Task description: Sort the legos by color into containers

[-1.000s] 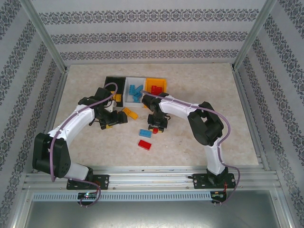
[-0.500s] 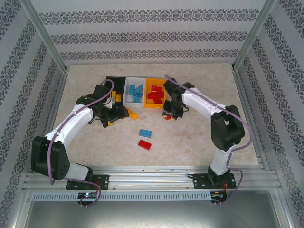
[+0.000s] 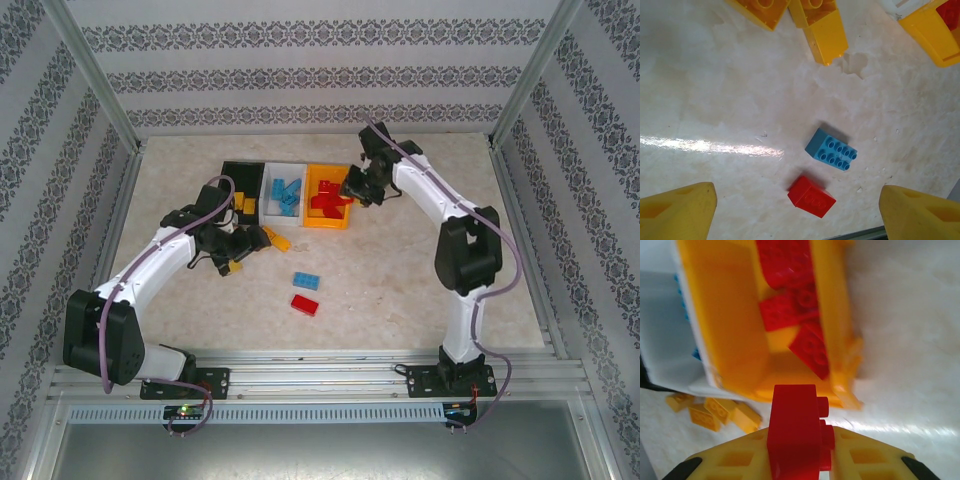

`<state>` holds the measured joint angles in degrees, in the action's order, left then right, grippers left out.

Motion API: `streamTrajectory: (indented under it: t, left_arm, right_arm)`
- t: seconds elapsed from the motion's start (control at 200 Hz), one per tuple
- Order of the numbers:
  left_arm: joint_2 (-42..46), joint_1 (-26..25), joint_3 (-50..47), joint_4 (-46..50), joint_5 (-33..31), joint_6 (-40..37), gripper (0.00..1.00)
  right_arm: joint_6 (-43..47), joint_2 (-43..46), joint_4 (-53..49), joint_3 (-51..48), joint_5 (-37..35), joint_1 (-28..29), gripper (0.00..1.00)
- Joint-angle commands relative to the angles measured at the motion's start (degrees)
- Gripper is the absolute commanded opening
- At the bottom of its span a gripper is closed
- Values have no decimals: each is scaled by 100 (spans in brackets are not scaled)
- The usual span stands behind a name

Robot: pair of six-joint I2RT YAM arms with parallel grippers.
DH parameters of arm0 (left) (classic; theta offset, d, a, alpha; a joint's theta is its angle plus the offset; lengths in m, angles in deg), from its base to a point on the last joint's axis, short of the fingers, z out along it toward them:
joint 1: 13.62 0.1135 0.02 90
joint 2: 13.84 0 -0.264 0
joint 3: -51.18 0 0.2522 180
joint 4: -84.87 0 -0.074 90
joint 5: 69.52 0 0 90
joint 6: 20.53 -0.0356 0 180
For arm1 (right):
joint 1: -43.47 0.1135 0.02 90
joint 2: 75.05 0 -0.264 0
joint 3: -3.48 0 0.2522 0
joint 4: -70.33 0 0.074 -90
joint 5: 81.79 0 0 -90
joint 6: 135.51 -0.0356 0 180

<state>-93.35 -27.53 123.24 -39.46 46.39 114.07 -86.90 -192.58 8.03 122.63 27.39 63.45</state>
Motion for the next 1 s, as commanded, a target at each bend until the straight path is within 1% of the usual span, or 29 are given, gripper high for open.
streamTrajectory:
  t: [0.0, 0.075, 0.13, 0.18, 0.25, 0.3, 0.38, 0.54, 0.654, 0.849, 0.994]
  left_arm:
    - [-280, -33, 231, -133, 67, -184, 85]
    - [-441, -34, 289, -176, 98, -182, 86]
    - [-399, -58, 161, -372, 97, 12, 86]
    - [-300, -77, -72, -742, 147, 253, 86]
    - [-270, -79, -283, -1056, 247, 426, 86]
    - [-372, -77, -186, -907, 250, 290, 87]
    - [-517, -77, 150, -381, 158, -74, 87]
    - [-329, -77, 402, 234, -257, -525, 89]
    - [-163, -68, 299, 279, -314, -571, 90]
    - [-247, 11, 517, 497, -372, -847, 91]
    - [-247, 61, 657, 666, -495, -1036, 93]
  right_arm:
    - [-206, -316, 5, 461, 334, 9, 30]
    - [-144, -582, -39, 884, 410, 59, 31]
    - [11, -920, -451, 1476, 430, 66, 31]
    - [98, -1182, -760, 1914, 429, 68, 31]
    - [87, -1327, -772, 2057, 461, 94, 32]
    - [27, -1366, -658, 1999, 472, 115, 32]
    - [-78, -1477, -602, 1993, 515, 152, 33]
    - [-125, -1742, -593, 2232, 564, 223, 34]
    - [-148, -1989, -757, 2625, 574, 250, 34]
    - [-332, -2124, -661, 2801, 566, 304, 35]
    - [-344, -2212, -739, 2936, 570, 317, 39]
